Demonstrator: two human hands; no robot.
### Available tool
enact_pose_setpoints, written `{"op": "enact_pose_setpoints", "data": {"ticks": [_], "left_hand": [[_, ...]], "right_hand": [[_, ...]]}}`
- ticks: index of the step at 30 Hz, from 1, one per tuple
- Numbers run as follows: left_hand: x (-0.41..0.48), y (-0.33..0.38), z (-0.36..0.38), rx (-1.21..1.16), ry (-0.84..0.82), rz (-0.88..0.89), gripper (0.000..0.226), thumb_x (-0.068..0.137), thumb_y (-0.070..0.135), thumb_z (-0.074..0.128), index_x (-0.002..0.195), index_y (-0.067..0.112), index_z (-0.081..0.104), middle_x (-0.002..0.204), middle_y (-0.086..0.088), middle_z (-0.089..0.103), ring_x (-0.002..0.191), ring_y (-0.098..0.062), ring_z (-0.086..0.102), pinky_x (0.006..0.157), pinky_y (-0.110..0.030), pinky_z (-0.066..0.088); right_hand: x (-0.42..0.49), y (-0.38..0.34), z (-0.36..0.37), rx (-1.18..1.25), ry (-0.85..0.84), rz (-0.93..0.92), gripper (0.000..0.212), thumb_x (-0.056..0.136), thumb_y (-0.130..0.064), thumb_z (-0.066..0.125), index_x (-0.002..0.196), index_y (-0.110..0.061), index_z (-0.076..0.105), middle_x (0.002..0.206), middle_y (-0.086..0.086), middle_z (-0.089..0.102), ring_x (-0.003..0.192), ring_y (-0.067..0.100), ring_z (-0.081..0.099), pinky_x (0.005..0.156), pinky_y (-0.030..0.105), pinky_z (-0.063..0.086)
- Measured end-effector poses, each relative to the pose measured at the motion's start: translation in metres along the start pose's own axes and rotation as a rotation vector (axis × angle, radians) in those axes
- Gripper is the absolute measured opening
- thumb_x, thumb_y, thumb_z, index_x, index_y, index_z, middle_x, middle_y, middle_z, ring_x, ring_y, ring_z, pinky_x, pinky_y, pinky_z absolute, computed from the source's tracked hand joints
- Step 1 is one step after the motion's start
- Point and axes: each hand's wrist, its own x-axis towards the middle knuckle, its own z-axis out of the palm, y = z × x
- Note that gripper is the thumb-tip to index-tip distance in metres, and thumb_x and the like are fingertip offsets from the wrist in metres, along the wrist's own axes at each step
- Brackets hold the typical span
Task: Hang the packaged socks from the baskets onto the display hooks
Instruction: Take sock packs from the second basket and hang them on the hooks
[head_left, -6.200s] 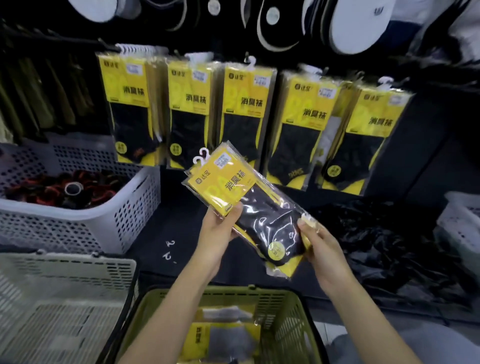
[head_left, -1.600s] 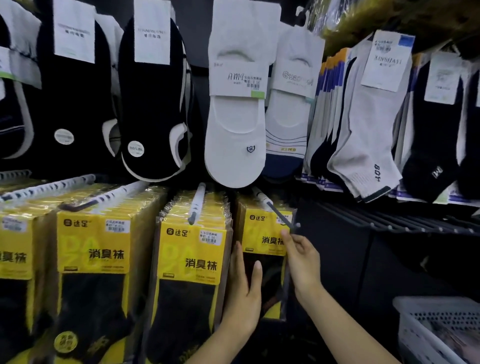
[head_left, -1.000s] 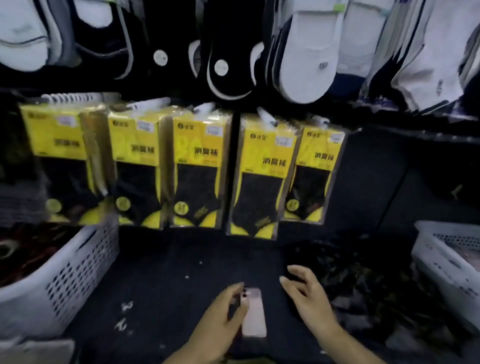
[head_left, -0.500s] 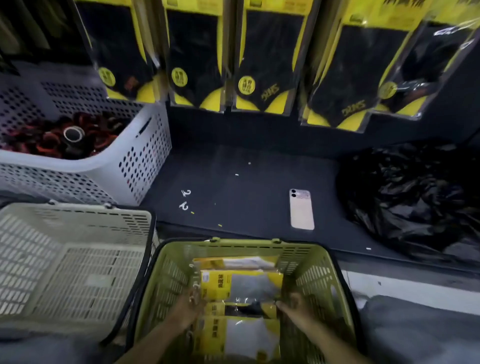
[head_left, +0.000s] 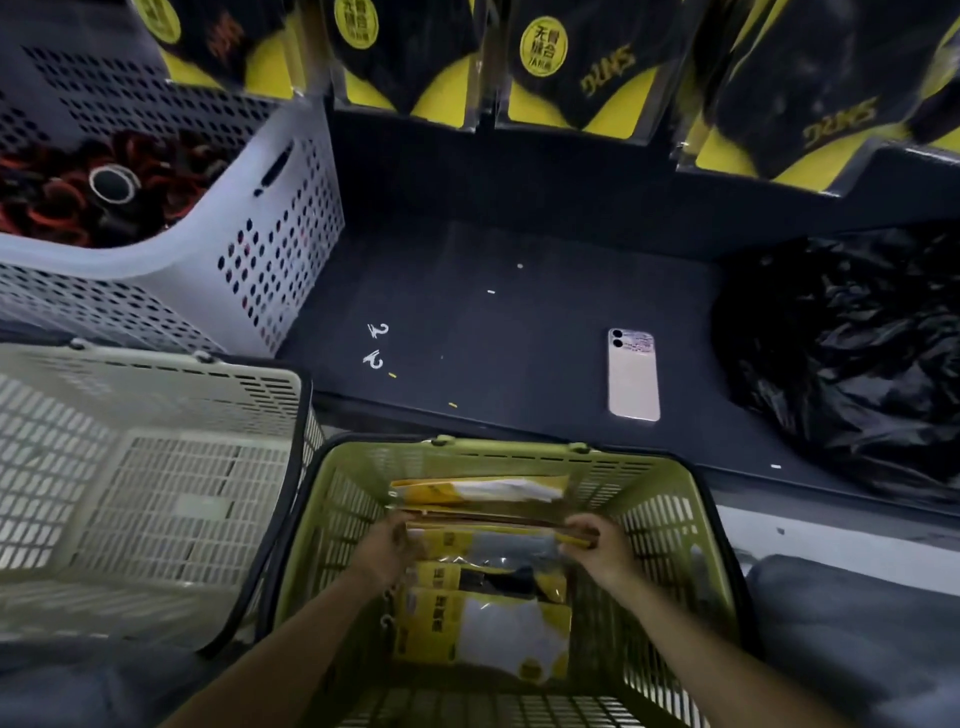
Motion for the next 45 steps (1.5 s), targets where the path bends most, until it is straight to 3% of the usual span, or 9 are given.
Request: {"op": "enact_pose_setpoints", "data": {"ticks": [4,10,14,25,29,32,38,42,45], "left_hand": [[-0.001,-0.010,-0.002,0.126,0.055,0.051,0.021,0.087,0.009,0.065,0.108,0.010,0.061,0.110,-0.006,0.062,0.098,-0.025,0.062,0.083,-0.035,0.054],[-0.008,-0.002,-0.013,0.102,0.083,0.175,0.041,0.082,0.022,0.073,0.119,0.011,0.061,0.133,0.003,0.035,0.123,-0.014,0.039,0.106,-0.029,0.040],[-0.022,0.024,-0.027,-0.007,-0.026,0.158,0.035,0.075,0.036,0.076,0.104,0.028,0.057,0.108,0.009,0.060,0.104,-0.015,0.058,0.080,-0.019,0.049],[-0.099,0.165,-0.041,-0.338,0.280,0.519,0.123,0.047,0.066,0.075,0.148,0.031,0.016,0.152,0.007,0.029,0.136,-0.009,0.033,0.112,-0.030,0.027],[-0.127,0.203,-0.018,-0.722,-0.065,0.237,0.152,0.032,0.071,0.073,0.150,0.030,-0.013,0.160,-0.004,0.010,0.143,-0.026,0.025,0.114,-0.049,0.026],[-0.141,0.225,0.012,-0.925,-0.464,0.264,0.135,0.025,0.063,0.087,0.142,0.027,0.031,0.143,-0.011,0.044,0.126,-0.028,0.049,0.104,-0.052,0.040],[-0.142,0.249,0.035,-0.842,-0.306,0.523,0.073,0.062,0.056,0.074,0.124,0.021,0.057,0.114,0.001,0.071,0.105,-0.019,0.067,0.084,-0.036,0.055],[-0.136,0.249,0.036,-0.764,-0.198,0.371,0.124,0.035,0.076,0.078,0.141,0.025,0.036,0.131,0.004,0.060,0.119,-0.020,0.057,0.108,-0.050,0.038],[-0.138,0.238,0.040,-0.797,-0.514,0.180,0.127,0.042,0.074,0.078,0.148,0.026,0.026,0.144,-0.006,0.048,0.125,-0.033,0.052,0.103,-0.061,0.036]], "right_hand": [[-0.009,-0.004,0.000,-0.089,0.034,-0.106,0.017,0.084,-0.010,0.069,0.100,-0.013,0.068,0.096,-0.002,0.066,0.095,0.015,0.061,0.071,0.011,0.040],[-0.025,-0.029,-0.030,-0.141,0.069,-0.219,0.006,0.083,-0.020,0.072,0.086,-0.024,0.068,0.081,-0.005,0.068,0.078,0.014,0.062,0.065,0.023,0.046],[-0.048,-0.055,-0.070,-0.183,-0.009,-0.245,0.018,0.080,-0.021,0.076,0.065,-0.025,0.066,0.055,-0.012,0.059,0.058,0.007,0.052,0.056,0.021,0.039],[-0.160,-0.141,-0.186,0.371,0.126,-0.274,0.013,0.081,-0.011,0.071,0.093,-0.007,0.073,0.078,0.005,0.073,0.063,0.011,0.064,0.065,0.022,0.052],[-0.180,-0.154,-0.192,0.646,0.158,-0.302,0.024,0.084,-0.013,0.066,0.103,0.000,0.069,0.091,0.012,0.071,0.081,0.020,0.059,0.076,0.025,0.047],[-0.186,-0.165,-0.176,0.834,0.089,-0.264,0.011,0.086,-0.012,0.063,0.095,-0.009,0.069,0.074,-0.002,0.073,0.066,0.008,0.063,0.064,0.017,0.048],[-0.195,-0.167,-0.155,0.926,0.075,-0.238,0.003,0.085,-0.012,0.067,0.083,-0.010,0.065,0.063,-0.002,0.068,0.045,0.002,0.056,0.044,0.013,0.046],[-0.203,-0.164,-0.154,0.962,0.076,-0.251,0.004,0.083,-0.013,0.069,0.082,-0.010,0.066,0.064,-0.003,0.068,0.046,0.003,0.053,0.045,0.013,0.045],[-0.206,-0.159,-0.154,0.928,0.114,-0.287,0.010,0.081,-0.015,0.072,0.086,-0.008,0.068,0.068,0.000,0.066,0.045,0.004,0.052,0.049,0.014,0.048]]}}
